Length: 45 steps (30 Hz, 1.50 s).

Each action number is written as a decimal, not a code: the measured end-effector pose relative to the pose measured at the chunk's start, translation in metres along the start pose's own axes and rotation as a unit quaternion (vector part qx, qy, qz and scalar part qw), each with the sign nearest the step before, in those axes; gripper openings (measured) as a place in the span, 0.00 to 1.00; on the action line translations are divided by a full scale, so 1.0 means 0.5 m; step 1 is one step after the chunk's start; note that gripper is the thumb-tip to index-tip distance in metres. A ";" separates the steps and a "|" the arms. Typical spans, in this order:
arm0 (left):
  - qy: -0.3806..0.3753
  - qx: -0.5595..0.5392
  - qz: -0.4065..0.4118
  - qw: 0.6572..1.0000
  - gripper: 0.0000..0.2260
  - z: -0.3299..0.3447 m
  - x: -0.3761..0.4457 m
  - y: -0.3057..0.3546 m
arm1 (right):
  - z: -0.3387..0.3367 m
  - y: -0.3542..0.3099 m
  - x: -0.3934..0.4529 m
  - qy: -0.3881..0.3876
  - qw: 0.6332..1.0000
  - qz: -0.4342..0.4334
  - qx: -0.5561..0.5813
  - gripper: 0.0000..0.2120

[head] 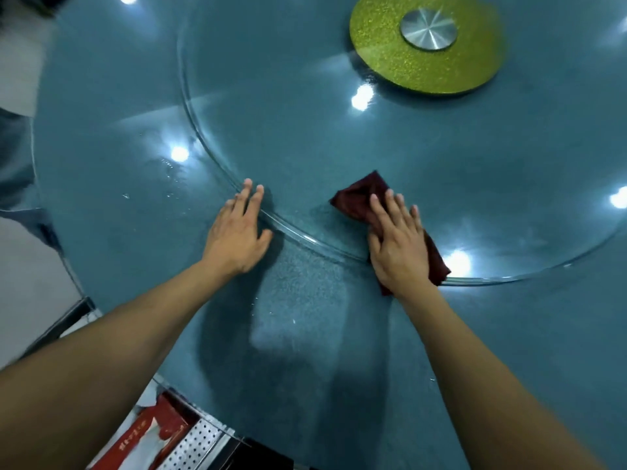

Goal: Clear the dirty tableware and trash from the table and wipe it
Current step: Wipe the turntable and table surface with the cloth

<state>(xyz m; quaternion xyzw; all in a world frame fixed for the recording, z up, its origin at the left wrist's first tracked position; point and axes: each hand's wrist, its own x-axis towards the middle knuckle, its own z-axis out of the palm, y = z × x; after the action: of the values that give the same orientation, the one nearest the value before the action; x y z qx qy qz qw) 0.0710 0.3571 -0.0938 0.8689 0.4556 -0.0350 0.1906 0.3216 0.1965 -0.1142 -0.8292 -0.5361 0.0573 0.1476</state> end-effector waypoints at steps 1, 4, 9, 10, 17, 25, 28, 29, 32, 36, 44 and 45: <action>0.002 0.005 0.004 1.000 0.36 -0.003 0.002 -0.004 | 0.013 -0.037 0.016 -0.009 0.999 -0.031 0.004 0.30; 0.001 0.011 0.022 1.000 0.37 -0.008 0.007 -0.025 | 0.049 -0.145 0.052 -0.038 0.992 -0.123 0.007 0.30; -0.010 0.003 0.051 0.999 0.39 -0.005 0.020 -0.065 | 0.076 -0.182 0.039 -0.022 0.981 -0.192 0.019 0.28; -0.011 0.006 0.050 0.999 0.40 -0.004 0.020 -0.068 | 0.075 -0.182 0.030 -0.017 0.979 -0.204 0.022 0.27; 0.052 0.001 0.035 0.998 0.35 0.037 -0.042 -0.051 | 0.036 -0.166 -0.110 0.013 0.979 -0.193 0.066 0.20; 0.104 -0.029 0.051 0.993 0.26 0.156 -0.296 0.014 | -0.023 -0.058 -0.343 0.098 0.992 -0.035 0.067 0.26; 0.124 -0.025 0.052 0.991 0.25 0.180 -0.366 0.027 | -0.053 -0.001 -0.401 0.146 0.987 0.038 0.063 0.22; 0.126 -0.020 0.050 0.991 0.25 0.185 -0.385 0.030 | -0.056 0.012 -0.415 0.140 0.986 0.073 0.058 0.22; 0.116 -0.001 0.041 0.992 0.24 0.193 -0.436 0.034 | -0.044 0.033 -0.457 0.005 0.991 0.134 0.003 0.28; 0.104 0.024 0.019 0.994 0.25 0.196 -0.504 0.037 | -0.044 0.074 -0.500 -0.029 0.995 0.064 -0.073 0.36; 0.071 0.062 -0.007 0.996 0.27 0.206 -0.543 -0.023 | -0.009 0.138 -0.493 0.004 0.990 0.120 -0.067 0.34; 0.065 0.065 -0.004 0.996 0.27 0.204 -0.539 -0.033 | -0.007 0.137 -0.484 0.019 0.983 0.173 -0.064 0.33</action>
<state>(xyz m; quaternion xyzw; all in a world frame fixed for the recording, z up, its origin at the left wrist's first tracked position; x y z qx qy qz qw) -0.0878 0.1187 -0.1301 0.8780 0.4672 -0.0090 0.1036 0.2809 -0.0496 -0.1470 -0.9183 -0.3839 0.0315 0.0919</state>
